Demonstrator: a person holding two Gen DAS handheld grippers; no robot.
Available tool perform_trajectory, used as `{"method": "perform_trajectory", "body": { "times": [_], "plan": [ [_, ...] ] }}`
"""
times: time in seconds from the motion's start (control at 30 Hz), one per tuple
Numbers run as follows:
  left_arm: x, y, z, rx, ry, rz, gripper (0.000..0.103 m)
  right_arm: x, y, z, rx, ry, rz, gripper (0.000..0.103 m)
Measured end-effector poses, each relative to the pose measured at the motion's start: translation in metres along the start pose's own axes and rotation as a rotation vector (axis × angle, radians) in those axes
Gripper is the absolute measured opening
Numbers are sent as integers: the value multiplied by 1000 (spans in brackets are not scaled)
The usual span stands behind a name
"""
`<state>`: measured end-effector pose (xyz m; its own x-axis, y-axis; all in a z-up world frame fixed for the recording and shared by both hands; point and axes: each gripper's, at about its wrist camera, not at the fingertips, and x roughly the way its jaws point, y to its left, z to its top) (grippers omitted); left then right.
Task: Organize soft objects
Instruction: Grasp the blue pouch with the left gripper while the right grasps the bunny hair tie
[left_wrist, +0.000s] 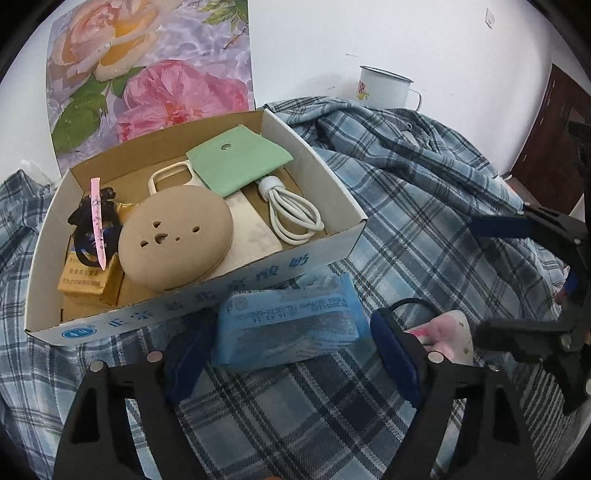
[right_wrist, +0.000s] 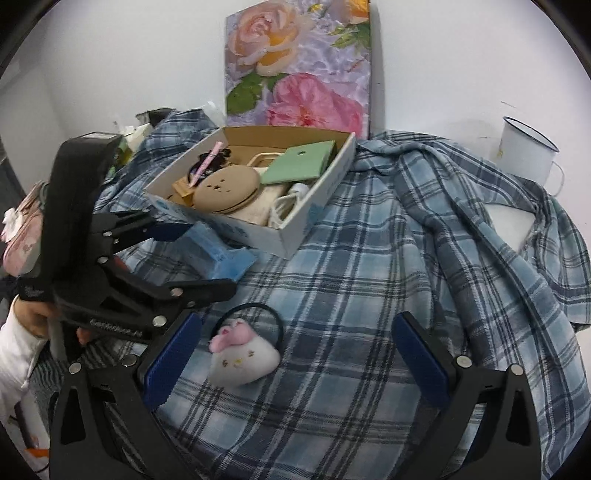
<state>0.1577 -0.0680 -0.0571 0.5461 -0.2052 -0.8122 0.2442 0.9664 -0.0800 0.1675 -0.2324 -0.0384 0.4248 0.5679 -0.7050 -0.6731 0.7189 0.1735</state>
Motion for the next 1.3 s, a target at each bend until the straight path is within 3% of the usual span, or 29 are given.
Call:
{"method": "perform_trajectory", "body": {
  "times": [0.23,0.33,0.43,0.57,0.83,1.07,1.3],
  "plan": [
    [-3,5,1,-28,-13,-38,74,6,12,-2,-52,41,38,101],
    [-3,6,1,-35,-10,-46,74,11,20,-4,-97,69,50,87],
    [-3,4,0,-31,-8,-44,75,17,30,-9,-149,104,48,82],
    [-1,3,1,-32,11,-36,86,21,34,-11,-176,121,45,80],
    [7,-3,0,-4,26,-7,85,27,37,-10,-206,145,46,74],
    [3,3,-1,-25,8,-25,74,23,36,-10,-209,137,58,45],
    [0,6,-1,-43,3,-37,69,23,36,-9,-209,127,57,42]
  ]
}}
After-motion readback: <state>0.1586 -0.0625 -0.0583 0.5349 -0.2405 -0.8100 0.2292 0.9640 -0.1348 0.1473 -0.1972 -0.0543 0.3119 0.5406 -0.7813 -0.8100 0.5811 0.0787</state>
